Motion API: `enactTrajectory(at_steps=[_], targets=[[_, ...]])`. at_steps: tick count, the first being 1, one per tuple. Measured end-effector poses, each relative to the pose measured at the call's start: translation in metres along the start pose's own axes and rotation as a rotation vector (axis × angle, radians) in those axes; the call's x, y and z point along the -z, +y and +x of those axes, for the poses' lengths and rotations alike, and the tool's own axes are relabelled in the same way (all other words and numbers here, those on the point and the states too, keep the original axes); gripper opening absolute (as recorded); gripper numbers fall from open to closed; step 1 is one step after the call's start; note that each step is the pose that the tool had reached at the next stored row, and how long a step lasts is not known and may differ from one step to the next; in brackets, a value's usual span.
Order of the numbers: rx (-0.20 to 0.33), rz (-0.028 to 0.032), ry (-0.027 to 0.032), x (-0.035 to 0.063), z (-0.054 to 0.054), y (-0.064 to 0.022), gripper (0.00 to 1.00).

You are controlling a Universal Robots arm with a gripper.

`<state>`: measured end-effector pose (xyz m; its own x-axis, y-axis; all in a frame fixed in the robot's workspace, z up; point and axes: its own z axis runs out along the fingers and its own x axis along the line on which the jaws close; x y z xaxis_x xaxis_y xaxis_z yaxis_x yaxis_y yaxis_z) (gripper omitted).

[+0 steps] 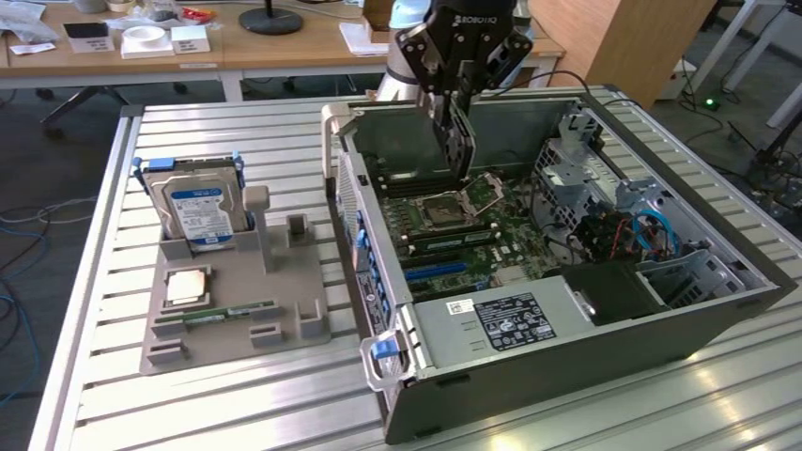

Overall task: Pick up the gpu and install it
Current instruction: 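Pick up the gpu and move the gpu toward the slot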

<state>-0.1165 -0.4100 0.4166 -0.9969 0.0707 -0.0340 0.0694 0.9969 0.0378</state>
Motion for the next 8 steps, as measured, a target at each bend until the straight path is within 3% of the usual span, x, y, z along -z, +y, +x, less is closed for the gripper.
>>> enactTrajectory(at_steps=[8], targets=[[0.000,0.0000,0.0000,-0.0002,-0.0041,0.0029,0.26]])
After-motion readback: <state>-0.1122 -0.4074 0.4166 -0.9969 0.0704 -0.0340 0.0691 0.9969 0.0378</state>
